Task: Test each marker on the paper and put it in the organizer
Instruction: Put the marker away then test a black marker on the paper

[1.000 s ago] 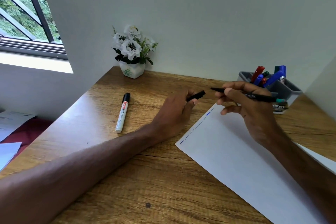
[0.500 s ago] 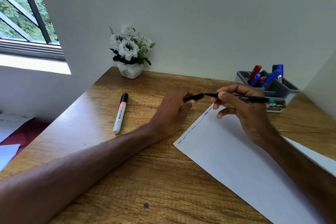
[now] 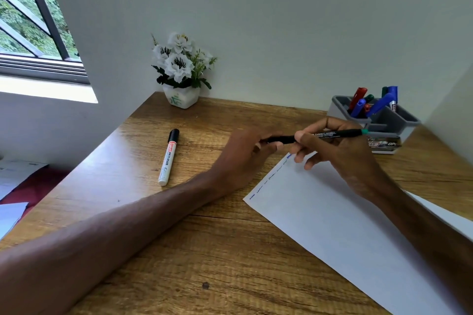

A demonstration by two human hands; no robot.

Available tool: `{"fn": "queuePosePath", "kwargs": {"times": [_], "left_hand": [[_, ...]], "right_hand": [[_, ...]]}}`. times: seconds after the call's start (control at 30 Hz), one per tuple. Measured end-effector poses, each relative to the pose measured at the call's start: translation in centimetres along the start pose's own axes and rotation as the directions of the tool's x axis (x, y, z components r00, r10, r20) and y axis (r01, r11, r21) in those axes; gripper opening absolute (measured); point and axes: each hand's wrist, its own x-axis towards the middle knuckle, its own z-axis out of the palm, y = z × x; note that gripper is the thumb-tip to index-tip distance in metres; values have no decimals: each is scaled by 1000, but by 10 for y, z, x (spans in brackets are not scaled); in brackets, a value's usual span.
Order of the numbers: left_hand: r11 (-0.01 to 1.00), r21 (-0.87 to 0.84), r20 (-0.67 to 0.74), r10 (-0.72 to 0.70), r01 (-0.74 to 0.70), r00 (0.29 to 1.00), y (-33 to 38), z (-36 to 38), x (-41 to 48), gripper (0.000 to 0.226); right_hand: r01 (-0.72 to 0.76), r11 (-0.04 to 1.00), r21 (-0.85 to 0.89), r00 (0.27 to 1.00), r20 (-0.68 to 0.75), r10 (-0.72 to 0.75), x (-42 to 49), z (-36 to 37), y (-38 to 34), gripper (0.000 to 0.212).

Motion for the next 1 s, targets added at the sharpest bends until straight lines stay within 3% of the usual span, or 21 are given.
{"fn": "queuePosePath", "kwargs": {"times": [0.07, 0.23, 0.43, 0.53, 0.73, 0.77, 0.83, 0.9, 1.0], "left_hand": [[998, 3, 23, 67, -67, 997, -1, 2, -1, 27], [996, -77, -60, 45, -50, 997, -11, 5, 1, 33], [991, -120, -47, 56, -62, 997, -1, 1, 2, 23], [977, -211, -41, 14, -23, 999, 6, -4, 10, 21], [854, -514, -192, -210, 84, 959, 32, -17, 25, 16], [844, -529, -202, -222, 84, 954, 37, -17, 28, 17], [839, -539, -217, -226, 77, 950, 47, -11, 34, 19], [854, -515, -230, -215, 68, 949, 56, -2, 42, 21], [874, -484, -262, -196, 47, 945, 67, 14, 56, 21]], "right_hand": [[-21, 1000, 13, 1000, 17, 21, 0, -1, -1, 18], [-1, 998, 68, 1000, 21, -1, 3, 0, -3, 16], [-9, 996, 94, 998, 59, 3, 5, 0, -8, 19], [-1, 996, 90, 1000, 28, -2, 6, -7, -14, 20], [-109, 981, 162, 992, -51, 119, 2, -32, -24, 21], [-92, 990, 107, 994, -49, 98, 0, -38, -24, 22], [-8, 983, -182, 998, -62, -4, -2, -47, -26, 24], [65, 892, -447, 993, -56, -100, -3, -49, -28, 27], [159, 826, -540, 974, -50, -220, -4, -49, -31, 26]]}}
